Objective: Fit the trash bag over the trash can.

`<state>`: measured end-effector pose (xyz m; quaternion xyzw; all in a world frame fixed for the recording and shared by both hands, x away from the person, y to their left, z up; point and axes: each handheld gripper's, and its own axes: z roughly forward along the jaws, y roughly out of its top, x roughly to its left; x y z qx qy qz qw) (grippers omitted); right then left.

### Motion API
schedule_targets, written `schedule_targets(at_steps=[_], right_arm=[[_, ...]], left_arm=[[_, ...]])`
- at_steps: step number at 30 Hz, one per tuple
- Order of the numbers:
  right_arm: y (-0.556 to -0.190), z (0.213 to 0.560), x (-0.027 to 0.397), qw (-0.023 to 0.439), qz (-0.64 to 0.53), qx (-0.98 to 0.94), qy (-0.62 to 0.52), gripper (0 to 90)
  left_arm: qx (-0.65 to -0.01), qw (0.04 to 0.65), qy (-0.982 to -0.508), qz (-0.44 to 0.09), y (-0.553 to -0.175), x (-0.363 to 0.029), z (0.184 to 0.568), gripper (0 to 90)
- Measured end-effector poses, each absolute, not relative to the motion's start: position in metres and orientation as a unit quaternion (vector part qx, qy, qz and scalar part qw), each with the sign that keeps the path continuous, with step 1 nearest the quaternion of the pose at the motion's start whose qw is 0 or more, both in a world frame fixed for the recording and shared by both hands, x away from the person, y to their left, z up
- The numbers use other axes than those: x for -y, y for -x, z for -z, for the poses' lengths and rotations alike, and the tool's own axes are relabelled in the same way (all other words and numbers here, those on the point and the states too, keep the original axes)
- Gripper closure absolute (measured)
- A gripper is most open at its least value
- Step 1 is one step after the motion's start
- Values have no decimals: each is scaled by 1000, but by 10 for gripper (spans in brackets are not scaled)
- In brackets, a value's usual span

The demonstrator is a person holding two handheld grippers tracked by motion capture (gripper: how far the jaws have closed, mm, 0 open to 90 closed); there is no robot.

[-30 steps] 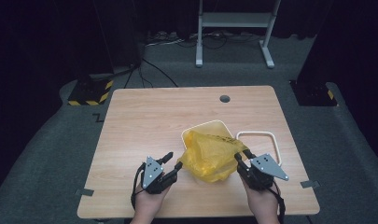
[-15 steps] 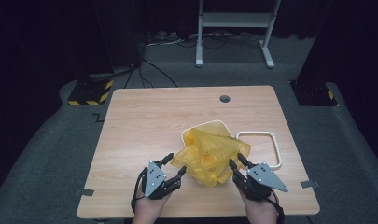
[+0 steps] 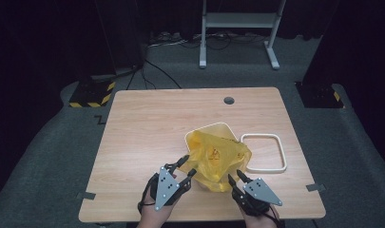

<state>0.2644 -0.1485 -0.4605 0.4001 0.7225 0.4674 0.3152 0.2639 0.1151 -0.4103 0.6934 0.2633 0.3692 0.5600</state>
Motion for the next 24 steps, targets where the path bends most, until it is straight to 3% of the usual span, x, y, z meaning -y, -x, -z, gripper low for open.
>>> schedule_targets(at_steps=[3, 10, 16, 19, 21, 24], right_arm=[[-269, 474, 150, 320, -444, -734, -403, 645], [-278, 494, 163, 299, -419, -741, -432, 640], [-263, 472, 169, 332, -454, -714, -416, 646], [-256, 454, 171, 355, -479, -692, -406, 661], [-258, 439, 170, 363, -493, -682, -400, 661], [-270, 422, 166, 372, -499, -676, -394, 666]], left_arm=[[-312, 557, -685, -350, -283, -122, 412, 768], [-385, 504, -706, -314, -328, -138, 445, 765], [-382, 521, -697, -311, -320, -139, 450, 653], [-385, 530, -687, -315, -315, -143, 446, 538], [-376, 535, -686, -318, -309, -144, 443, 457], [-356, 540, -688, -329, -300, -141, 438, 404]])
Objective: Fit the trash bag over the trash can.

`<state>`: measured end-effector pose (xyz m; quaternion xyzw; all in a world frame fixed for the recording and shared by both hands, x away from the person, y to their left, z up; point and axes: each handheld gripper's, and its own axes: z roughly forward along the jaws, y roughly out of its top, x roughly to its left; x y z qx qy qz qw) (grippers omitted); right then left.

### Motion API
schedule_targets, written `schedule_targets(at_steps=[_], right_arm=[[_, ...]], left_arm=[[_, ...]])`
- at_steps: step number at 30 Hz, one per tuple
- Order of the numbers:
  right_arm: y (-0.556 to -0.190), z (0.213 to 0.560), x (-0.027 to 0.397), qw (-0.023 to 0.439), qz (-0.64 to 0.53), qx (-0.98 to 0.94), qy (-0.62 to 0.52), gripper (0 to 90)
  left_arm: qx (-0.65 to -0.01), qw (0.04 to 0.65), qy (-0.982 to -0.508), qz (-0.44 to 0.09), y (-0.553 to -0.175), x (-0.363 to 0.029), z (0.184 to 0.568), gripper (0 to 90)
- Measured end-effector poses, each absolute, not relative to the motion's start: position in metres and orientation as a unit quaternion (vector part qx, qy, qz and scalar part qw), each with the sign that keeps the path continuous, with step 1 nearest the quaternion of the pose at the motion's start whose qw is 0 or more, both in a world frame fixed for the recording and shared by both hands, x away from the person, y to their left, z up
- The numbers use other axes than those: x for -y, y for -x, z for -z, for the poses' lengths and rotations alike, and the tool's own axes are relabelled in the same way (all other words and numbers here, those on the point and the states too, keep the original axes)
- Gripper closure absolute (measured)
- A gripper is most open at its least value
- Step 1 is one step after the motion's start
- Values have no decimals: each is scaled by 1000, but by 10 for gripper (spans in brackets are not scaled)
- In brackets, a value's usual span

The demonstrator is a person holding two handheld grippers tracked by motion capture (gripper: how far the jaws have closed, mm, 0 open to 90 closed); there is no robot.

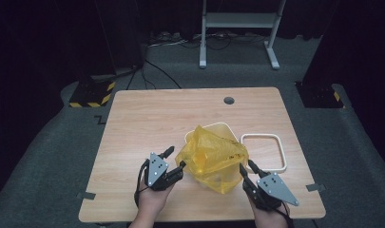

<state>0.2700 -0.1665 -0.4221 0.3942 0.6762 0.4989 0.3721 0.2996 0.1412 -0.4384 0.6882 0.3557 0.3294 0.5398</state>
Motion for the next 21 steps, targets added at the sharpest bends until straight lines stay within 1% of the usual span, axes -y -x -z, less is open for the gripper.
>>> schedule_targets(at_steps=[3, 5, 8, 12, 14, 18, 19, 21], right_arm=[[-289, 414, 162, 382, -495, -674, -393, 672], [-302, 415, 161, 375, -485, -677, -409, 670], [-318, 421, 162, 367, -470, -681, -426, 664], [-324, 429, 163, 356, -461, -686, -436, 660], [-323, 430, 163, 353, -466, -684, -437, 661], [-323, 430, 163, 350, -466, -685, -437, 663], [-323, 430, 163, 348, -467, -685, -438, 665], [-324, 430, 163, 340, -469, -686, -440, 671]], left_arm=[[-311, 522, -707, -361, -290, -127, 432, 378], [-294, 525, -711, -365, -286, -119, 427, 361], [-284, 541, -704, -361, -284, -113, 419, 363], [-279, 562, -689, -363, -278, -110, 410, 409], [-277, 571, -683, -362, -273, -109, 407, 411], [-277, 568, -680, -372, -271, -107, 408, 409], [-277, 567, -679, -375, -271, -108, 408, 420], [-270, 570, -676, -380, -274, -106, 408, 480]])
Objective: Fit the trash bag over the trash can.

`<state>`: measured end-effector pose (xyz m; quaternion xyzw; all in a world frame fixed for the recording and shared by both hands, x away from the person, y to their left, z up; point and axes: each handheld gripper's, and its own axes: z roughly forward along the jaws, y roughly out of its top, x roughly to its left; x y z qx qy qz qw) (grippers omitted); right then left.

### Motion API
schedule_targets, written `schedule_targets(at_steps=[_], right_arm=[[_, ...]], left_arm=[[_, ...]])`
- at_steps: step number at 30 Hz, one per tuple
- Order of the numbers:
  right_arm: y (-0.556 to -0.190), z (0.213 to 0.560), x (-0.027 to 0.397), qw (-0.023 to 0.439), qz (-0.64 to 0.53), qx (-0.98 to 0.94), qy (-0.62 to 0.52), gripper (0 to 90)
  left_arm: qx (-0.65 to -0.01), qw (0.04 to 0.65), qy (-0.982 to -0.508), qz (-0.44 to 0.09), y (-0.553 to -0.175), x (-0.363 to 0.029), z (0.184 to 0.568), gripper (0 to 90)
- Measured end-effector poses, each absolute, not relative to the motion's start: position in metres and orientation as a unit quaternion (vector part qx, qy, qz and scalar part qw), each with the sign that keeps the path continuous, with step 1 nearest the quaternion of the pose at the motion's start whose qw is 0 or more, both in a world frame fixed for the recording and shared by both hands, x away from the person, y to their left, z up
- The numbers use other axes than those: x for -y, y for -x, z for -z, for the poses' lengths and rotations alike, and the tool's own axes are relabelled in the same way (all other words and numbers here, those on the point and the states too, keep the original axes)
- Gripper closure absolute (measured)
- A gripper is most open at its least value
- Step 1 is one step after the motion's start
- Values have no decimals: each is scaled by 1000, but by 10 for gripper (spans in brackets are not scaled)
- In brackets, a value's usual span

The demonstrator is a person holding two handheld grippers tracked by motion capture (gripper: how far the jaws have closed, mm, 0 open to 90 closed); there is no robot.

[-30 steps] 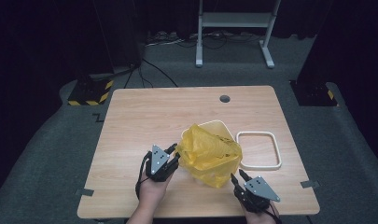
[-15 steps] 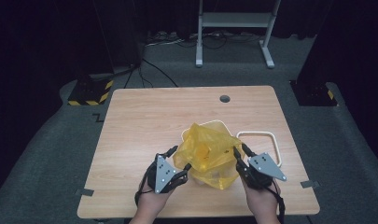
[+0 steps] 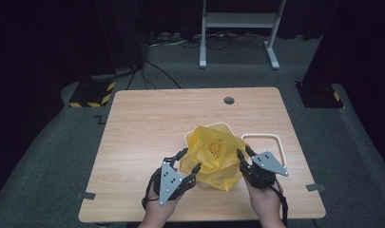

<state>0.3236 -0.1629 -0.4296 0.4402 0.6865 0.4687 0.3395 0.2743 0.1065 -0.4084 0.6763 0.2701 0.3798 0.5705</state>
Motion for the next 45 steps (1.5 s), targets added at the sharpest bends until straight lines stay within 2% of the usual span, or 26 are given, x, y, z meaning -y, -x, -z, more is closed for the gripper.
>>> schedule_targets(at_steps=[2, 5, 8, 12, 18, 29, 31, 36, 40, 45], right_arm=[[-324, 429, 163, 325, -473, -687, -446, 694], [-325, 428, 163, 315, -472, -692, -446, 715], [-323, 428, 162, 310, -472, -695, -444, 713], [-320, 426, 160, 308, -468, -705, -434, 717], [-313, 427, 154, 311, -468, -717, -413, 725], [-320, 428, 156, 317, -466, -725, -395, 765], [-321, 426, 158, 316, -460, -729, -396, 742], [-297, 415, 165, 333, -479, -711, -392, 662], [-273, 408, 166, 341, -499, -698, -384, 657], [-256, 411, 150, 316, -508, -711, -369, 661]], left_arm=[[-269, 566, -674, -390, -280, -106, 407, 607], [-324, 555, -669, -373, -302, -118, 408, 769], [-371, 535, -668, -360, -326, -135, 414, 814], [-424, 495, -685, -326, -363, -153, 428, 779], [-437, 477, -712, -274, -389, -157, 444, 727], [-418, 490, -722, -253, -376, -158, 450, 717], [-414, 489, -723, -259, -372, -159, 450, 697], [-413, 491, -723, -256, -371, -161, 451, 670], [-409, 486, -726, -262, -370, -160, 450, 660], [-408, 484, -727, -267, -368, -160, 448, 643]])
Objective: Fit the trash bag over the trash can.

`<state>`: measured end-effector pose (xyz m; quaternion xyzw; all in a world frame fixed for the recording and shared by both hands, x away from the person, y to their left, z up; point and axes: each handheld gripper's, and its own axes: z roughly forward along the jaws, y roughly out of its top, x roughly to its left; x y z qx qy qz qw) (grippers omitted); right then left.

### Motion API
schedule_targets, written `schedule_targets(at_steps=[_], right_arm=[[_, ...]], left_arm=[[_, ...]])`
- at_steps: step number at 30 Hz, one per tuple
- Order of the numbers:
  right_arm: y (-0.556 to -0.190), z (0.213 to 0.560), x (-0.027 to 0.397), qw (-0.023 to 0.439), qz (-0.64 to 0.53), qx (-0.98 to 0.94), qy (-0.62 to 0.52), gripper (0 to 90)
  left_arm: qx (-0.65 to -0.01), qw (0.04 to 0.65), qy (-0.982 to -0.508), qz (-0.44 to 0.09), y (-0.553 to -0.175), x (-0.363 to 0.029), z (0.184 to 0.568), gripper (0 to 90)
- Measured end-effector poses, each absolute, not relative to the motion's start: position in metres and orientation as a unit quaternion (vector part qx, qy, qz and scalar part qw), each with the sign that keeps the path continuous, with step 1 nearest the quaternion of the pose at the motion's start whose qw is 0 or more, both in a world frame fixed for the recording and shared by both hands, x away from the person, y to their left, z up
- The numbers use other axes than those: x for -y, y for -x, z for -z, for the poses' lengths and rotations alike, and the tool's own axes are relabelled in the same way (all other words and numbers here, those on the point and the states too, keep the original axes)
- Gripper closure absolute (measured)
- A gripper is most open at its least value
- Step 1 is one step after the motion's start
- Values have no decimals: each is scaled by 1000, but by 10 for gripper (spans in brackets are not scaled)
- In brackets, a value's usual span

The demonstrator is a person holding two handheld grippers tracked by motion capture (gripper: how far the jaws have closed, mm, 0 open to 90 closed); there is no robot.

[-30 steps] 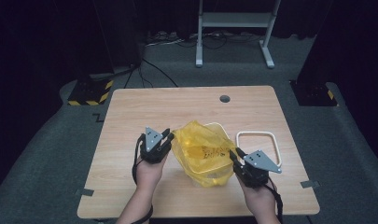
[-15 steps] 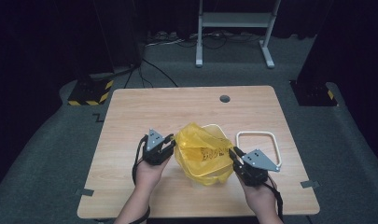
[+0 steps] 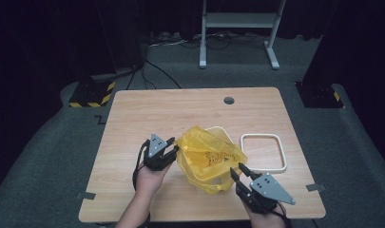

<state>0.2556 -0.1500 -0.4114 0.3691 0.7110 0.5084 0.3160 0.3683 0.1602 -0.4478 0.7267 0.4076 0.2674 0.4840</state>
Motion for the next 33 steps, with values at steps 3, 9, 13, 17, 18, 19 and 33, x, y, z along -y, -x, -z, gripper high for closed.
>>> schedule_targets(at_steps=[3, 9, 13, 17, 18, 19, 33], right_arm=[[-250, 427, 142, 307, -489, -730, -365, 660], [-266, 455, 152, 300, -447, -743, -398, 650], [-284, 458, 163, 316, -433, -737, -412, 639], [-298, 456, 169, 330, -422, -738, -411, 635], [-301, 456, 169, 332, -420, -737, -411, 634], [-306, 456, 169, 336, -417, -737, -411, 626], [-291, 430, 177, 344, -467, -701, -415, 592]], left_arm=[[-408, 484, -726, -268, -369, -162, 447, 625], [-394, 486, -738, -253, -366, -160, 447, 655], [-386, 490, -742, -247, -359, -157, 449, 659], [-378, 497, -741, -247, -349, -155, 452, 648], [-381, 500, -738, -246, -346, -155, 452, 641], [-383, 500, -736, -250, -344, -155, 453, 609], [-368, 547, -696, -283, -316, -162, 430, 382]])
